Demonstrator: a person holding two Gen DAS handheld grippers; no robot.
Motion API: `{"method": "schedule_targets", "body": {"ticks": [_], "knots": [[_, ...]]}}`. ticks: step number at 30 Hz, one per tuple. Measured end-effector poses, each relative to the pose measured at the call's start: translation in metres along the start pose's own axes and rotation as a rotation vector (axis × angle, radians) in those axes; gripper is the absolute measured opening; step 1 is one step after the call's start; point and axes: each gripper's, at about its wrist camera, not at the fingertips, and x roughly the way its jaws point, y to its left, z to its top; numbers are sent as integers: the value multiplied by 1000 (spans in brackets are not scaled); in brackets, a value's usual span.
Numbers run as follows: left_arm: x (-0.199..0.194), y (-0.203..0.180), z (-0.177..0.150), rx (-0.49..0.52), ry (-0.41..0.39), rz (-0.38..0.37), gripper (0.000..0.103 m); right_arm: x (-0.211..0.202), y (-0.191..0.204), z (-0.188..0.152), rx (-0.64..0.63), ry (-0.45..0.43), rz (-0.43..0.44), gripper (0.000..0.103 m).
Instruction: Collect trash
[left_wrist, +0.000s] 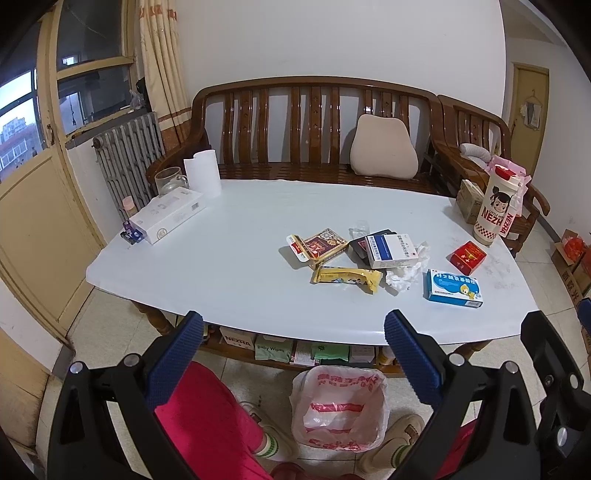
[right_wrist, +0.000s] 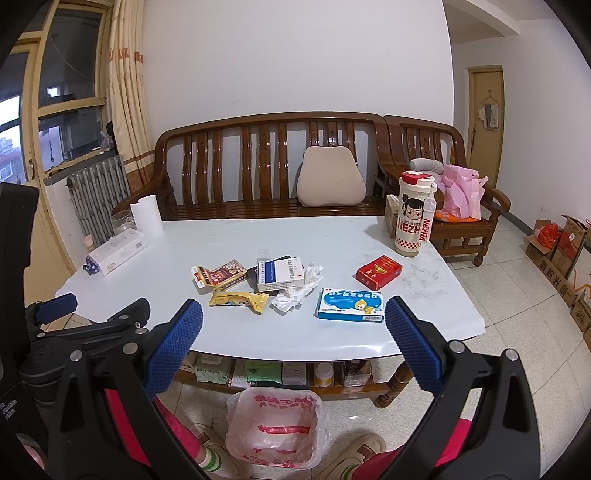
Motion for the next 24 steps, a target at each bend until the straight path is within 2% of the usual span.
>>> {"method": "schedule_targets", "body": {"ticks": [6,24], "knots": [[0,4,0,-20,7,-19,96,-5,10,4,-2,-1,8,97],[1,4,2,-4,7,2,96,-3,12,5,-2,2,10,97]]}}
